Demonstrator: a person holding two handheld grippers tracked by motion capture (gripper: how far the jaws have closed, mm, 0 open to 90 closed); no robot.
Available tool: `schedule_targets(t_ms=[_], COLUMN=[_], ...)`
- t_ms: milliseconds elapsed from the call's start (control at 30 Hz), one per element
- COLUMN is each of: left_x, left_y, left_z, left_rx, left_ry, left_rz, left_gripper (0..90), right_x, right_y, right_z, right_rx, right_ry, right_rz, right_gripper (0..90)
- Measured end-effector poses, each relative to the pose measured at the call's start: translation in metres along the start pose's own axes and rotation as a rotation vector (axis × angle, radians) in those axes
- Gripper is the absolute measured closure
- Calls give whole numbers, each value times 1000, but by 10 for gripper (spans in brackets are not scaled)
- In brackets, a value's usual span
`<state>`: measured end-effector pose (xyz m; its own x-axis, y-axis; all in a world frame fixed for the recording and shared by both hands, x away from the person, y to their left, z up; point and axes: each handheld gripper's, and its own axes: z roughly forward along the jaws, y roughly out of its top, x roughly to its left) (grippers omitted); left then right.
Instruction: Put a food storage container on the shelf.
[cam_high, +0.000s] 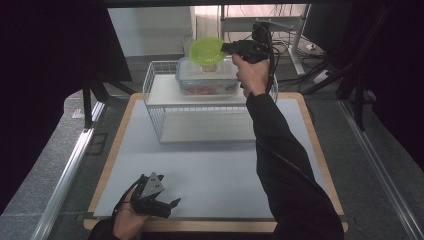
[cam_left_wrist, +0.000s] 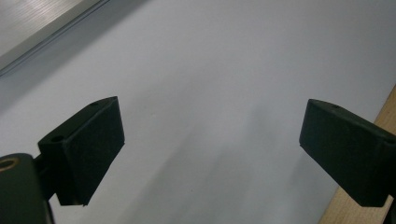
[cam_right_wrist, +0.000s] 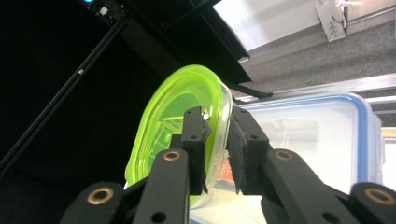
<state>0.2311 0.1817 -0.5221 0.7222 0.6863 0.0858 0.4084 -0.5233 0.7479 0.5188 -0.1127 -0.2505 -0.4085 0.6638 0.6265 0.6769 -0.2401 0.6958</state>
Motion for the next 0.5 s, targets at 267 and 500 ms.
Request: schedule_targets(t_ms=[267,500], left_x=[0,-1], left_y=[0,0], left_z=[1,1], left_rx=[10,12], left_ry=[-6,-5], left_rz=[8,13], left_gripper=[65,66], right_x=[-7,-7], right_y=[-2,-2], right_z=[4,5], right_rx=[-18,-24], right_ry=[-5,-3], right_rz=[13,-28], right_gripper=[710,590])
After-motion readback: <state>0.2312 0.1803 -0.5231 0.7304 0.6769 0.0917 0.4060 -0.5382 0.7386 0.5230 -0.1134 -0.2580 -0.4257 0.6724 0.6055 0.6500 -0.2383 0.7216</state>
